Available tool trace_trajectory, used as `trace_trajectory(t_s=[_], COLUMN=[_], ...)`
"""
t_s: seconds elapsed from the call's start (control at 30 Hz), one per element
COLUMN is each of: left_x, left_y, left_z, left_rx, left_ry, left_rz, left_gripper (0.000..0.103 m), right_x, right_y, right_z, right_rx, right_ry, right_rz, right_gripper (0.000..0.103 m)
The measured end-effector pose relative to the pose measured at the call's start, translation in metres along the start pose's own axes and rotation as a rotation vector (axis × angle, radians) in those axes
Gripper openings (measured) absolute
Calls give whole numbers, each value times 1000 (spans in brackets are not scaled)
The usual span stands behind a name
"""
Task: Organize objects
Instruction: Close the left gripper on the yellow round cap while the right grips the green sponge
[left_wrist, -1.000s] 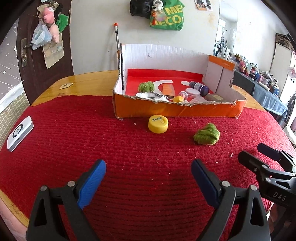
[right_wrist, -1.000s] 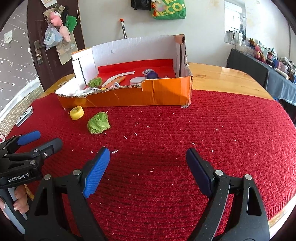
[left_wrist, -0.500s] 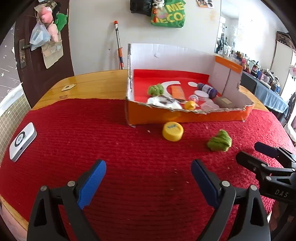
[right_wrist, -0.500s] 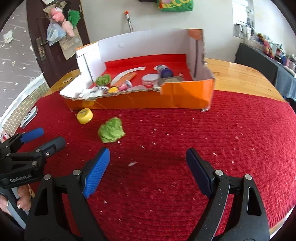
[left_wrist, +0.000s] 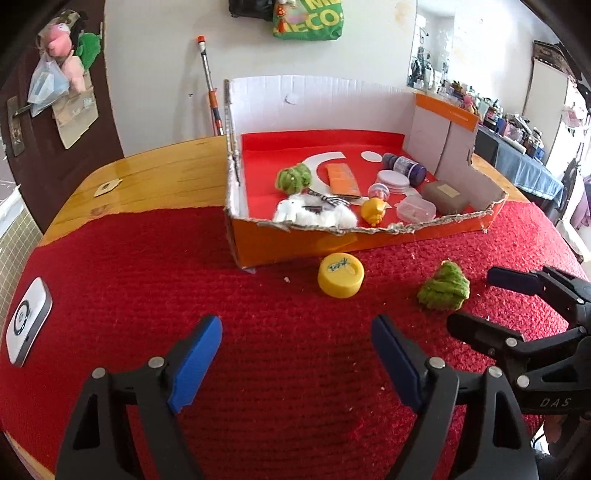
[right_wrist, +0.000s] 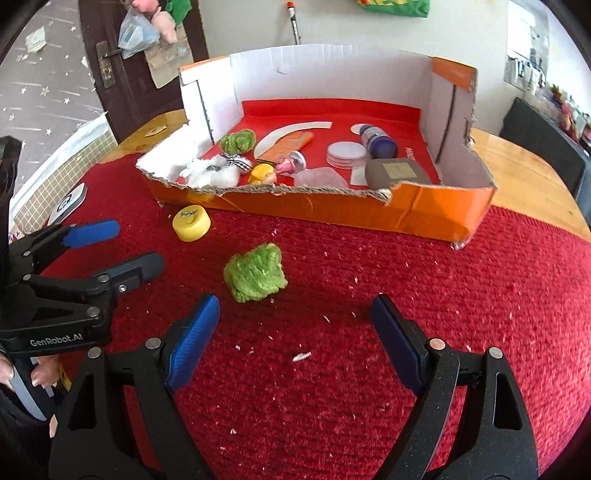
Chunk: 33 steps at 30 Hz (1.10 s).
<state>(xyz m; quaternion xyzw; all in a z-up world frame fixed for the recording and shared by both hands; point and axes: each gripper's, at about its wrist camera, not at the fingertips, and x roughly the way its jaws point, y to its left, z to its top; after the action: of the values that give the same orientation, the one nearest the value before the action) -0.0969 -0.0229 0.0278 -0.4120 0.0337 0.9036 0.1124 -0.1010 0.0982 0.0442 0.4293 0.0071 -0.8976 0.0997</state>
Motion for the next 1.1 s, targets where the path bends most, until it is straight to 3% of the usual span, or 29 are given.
trace_trajectory(t_s=[0.23, 0.9, 1.07, 1.1], left_x=[10, 27, 28, 28], left_y=[-2, -12, -13, -13], left_z=[7, 21, 23, 24], left_rx=[23, 61, 57, 54], left_ry=[14, 24, 21, 20], left_rz=[-8, -26, -44, -51], left_gripper=[81, 69, 60, 54], right_x=[8, 14, 15, 15], right_y=[6, 14, 15, 16], right_z=[8, 15, 16, 16], right_rx=[-51, -137, -140, -140], right_ry=[10, 7, 3, 1], right_rz=[0, 24, 43, 47], right_gripper=[82, 51, 42, 40])
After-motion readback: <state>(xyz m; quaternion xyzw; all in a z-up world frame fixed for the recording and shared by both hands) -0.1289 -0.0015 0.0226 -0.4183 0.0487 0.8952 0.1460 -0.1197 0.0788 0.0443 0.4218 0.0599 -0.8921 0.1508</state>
